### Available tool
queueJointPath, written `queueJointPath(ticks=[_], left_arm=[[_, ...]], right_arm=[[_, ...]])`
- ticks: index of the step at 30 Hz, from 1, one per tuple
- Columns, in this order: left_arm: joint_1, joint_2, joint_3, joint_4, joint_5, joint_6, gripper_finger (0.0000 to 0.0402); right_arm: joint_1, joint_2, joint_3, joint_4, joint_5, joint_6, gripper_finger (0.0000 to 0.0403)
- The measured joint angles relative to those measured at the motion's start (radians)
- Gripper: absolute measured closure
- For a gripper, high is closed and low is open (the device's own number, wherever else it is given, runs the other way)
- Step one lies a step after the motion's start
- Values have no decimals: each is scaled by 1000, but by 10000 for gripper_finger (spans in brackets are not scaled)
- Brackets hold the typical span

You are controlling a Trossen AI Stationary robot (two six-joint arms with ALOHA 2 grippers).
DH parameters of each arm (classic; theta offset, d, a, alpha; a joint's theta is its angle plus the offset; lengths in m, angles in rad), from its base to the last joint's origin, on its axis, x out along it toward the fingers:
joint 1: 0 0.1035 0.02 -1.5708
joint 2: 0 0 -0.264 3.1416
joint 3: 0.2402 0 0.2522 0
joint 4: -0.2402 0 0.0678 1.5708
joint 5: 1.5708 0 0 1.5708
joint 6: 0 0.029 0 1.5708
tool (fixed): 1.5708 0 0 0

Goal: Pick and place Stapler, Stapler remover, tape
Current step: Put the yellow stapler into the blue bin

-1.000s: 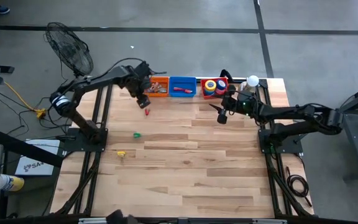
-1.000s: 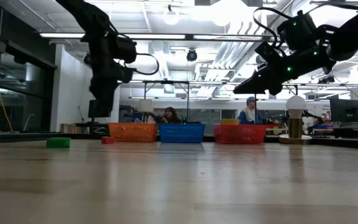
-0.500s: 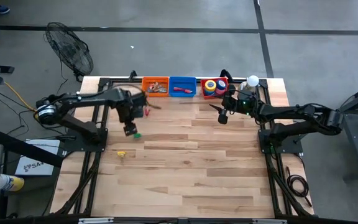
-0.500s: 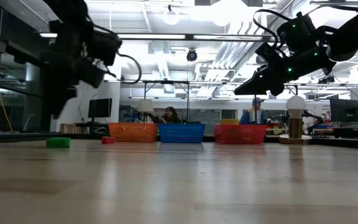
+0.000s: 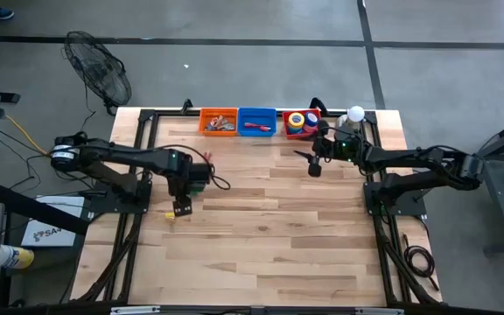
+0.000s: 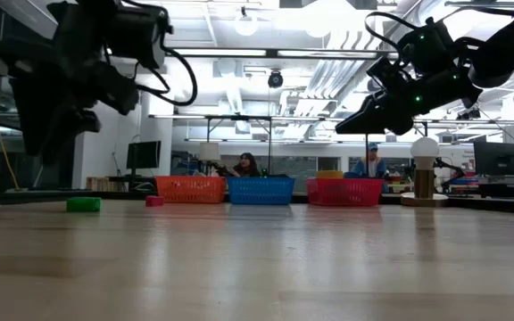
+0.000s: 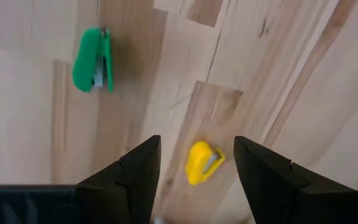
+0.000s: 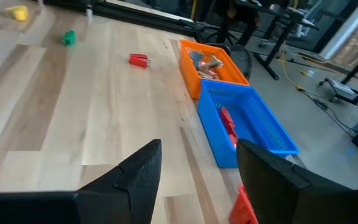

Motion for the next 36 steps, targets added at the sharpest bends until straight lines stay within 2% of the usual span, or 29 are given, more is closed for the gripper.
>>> queueJointPath(ticks=[3,7,17,28,36], left_arm=[[-48,0,0,-8,-4,-87,202],[-137,0,-10,-3,-44,-112,202],[-296,0,-149,6,-54,-312,202],[-384,0,-200,42,-111,-238,182],[-381,0,-260,179,-136,-188,177]], right_arm=[[0,0,0,-4,-22,-2,203],[0,0,0,-17,-49,-6,203],[0,0,0,-74,-68,3,203],[41,0,0,-131,-67,39,203],[94,0,0,-134,-30,39,203]])
